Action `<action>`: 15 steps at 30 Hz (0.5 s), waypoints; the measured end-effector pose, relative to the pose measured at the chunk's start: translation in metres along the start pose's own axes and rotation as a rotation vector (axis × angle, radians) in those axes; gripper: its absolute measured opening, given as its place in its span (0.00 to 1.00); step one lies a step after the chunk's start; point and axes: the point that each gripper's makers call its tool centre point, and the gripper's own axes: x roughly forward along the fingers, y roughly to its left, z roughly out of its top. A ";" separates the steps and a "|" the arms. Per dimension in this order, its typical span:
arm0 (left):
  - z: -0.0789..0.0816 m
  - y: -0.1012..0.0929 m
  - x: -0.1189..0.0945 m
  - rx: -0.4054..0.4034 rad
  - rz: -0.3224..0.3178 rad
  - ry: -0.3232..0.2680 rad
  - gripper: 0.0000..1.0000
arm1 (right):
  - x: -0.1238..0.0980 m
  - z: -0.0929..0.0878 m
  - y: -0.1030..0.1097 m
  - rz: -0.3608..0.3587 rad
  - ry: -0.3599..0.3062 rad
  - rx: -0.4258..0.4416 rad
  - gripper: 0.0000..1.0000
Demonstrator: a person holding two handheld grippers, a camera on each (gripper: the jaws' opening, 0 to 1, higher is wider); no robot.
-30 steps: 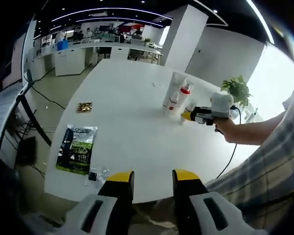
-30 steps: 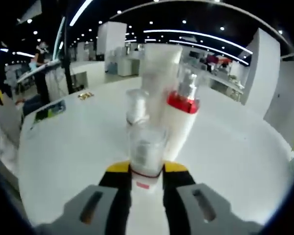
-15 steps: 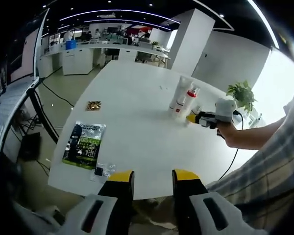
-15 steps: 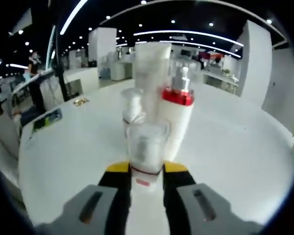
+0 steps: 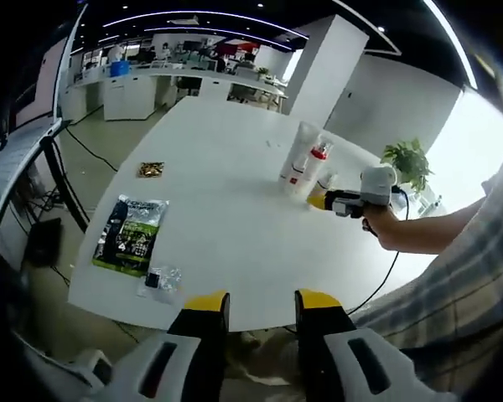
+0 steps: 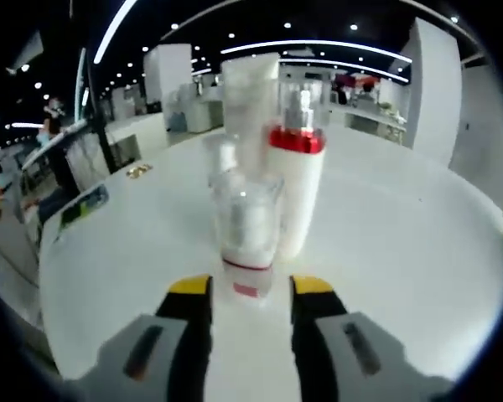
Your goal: Arrange the skincare products in the storage area until every visible bottle or jar stands upright without overlapping.
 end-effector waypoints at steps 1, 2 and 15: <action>0.000 -0.001 0.001 -0.004 -0.007 0.000 0.31 | 0.000 -0.001 -0.001 -0.003 0.002 0.003 0.37; 0.001 -0.002 0.002 -0.007 -0.010 -0.003 0.31 | -0.002 0.000 -0.001 -0.002 -0.002 0.005 0.37; 0.006 -0.009 0.005 -0.002 -0.025 -0.021 0.29 | -0.012 -0.014 -0.001 0.031 0.036 -0.040 0.32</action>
